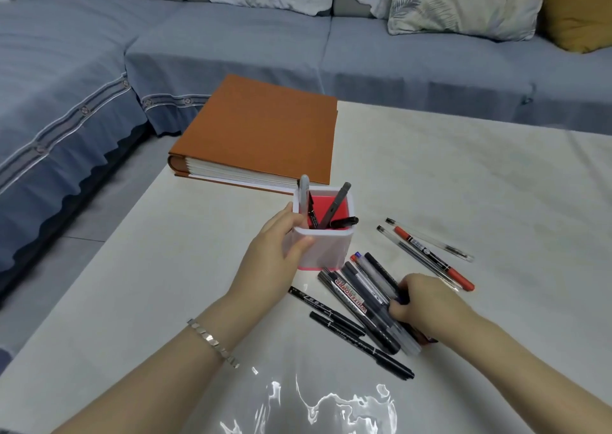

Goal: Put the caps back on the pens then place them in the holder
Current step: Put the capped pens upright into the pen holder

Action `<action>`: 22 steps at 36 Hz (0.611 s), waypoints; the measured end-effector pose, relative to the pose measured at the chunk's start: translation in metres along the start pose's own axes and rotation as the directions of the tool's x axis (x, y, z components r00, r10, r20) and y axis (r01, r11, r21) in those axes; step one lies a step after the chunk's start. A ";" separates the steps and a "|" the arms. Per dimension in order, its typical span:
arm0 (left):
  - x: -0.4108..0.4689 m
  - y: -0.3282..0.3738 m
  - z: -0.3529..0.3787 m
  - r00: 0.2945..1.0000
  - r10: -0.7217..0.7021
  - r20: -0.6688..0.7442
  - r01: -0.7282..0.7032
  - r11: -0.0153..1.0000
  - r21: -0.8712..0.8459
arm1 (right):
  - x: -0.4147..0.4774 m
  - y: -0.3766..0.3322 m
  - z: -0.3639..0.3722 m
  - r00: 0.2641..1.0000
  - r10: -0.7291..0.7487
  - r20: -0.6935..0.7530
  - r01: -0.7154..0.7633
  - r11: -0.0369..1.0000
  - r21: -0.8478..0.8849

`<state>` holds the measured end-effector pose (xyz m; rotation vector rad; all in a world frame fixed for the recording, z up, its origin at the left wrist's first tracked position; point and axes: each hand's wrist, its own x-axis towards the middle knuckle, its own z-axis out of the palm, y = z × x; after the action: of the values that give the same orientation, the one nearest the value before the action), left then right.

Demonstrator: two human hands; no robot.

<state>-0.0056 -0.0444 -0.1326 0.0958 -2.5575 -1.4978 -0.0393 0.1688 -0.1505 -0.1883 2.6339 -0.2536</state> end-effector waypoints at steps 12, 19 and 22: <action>-0.001 0.003 -0.002 1.000 0.011 0.001 -0.011 1.000 0.014 | -0.004 0.003 0.002 0.999 -0.046 -0.020 0.047 0.998 0.030; 0.000 0.000 -0.001 1.000 0.022 0.006 -0.022 0.999 0.023 | -0.025 0.015 -0.049 0.968 -0.101 -0.230 0.180 0.918 0.354; -0.001 0.001 -0.001 0.999 0.037 -0.007 -0.037 0.999 0.017 | -0.039 0.005 -0.086 0.906 -0.226 -0.356 0.327 0.910 0.253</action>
<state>-0.0045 -0.0449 -0.1311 0.0559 -2.5517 -1.4606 -0.0471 0.1927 -0.0591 -0.4560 2.8304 -0.8556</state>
